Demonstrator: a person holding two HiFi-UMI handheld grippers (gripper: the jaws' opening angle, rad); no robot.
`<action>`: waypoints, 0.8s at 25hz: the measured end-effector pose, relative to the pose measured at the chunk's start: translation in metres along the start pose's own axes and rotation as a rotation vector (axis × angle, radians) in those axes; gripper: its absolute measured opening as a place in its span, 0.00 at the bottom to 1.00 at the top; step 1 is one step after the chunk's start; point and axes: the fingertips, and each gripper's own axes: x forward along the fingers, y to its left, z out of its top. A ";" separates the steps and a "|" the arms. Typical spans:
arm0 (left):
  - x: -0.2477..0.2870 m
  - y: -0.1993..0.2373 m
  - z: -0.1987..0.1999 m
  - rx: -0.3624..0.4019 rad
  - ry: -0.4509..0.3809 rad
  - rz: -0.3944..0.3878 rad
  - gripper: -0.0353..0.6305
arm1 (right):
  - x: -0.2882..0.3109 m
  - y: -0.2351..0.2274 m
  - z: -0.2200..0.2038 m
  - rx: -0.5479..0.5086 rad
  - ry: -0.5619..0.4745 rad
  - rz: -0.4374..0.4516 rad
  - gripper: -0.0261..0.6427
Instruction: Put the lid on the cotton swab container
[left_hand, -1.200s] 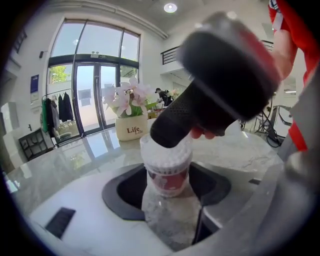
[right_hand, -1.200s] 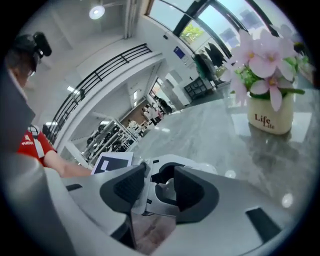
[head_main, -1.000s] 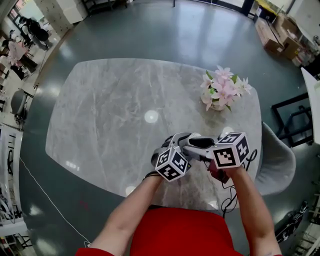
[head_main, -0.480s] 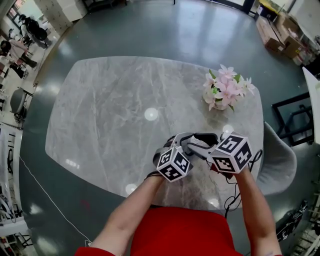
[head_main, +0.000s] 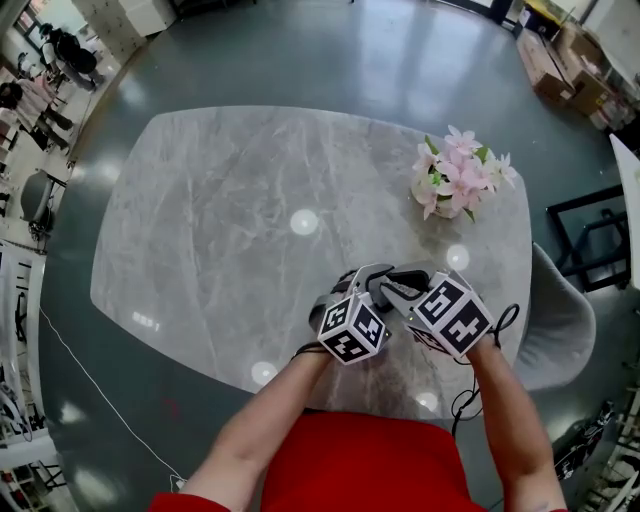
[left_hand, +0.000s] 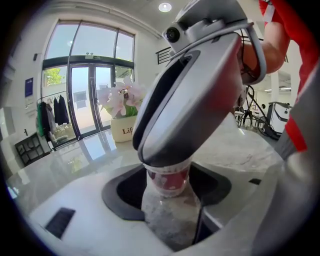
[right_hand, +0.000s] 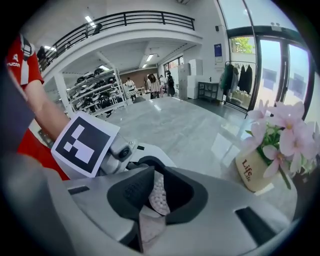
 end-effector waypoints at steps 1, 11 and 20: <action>0.000 0.000 0.000 -0.004 -0.002 -0.001 0.50 | 0.000 0.000 0.000 -0.001 -0.006 -0.002 0.13; -0.018 0.003 0.009 -0.040 -0.053 -0.010 0.52 | -0.008 0.001 0.001 0.112 -0.151 0.066 0.18; -0.070 0.010 0.043 -0.097 -0.193 0.045 0.52 | -0.090 -0.004 0.033 0.188 -0.468 0.042 0.18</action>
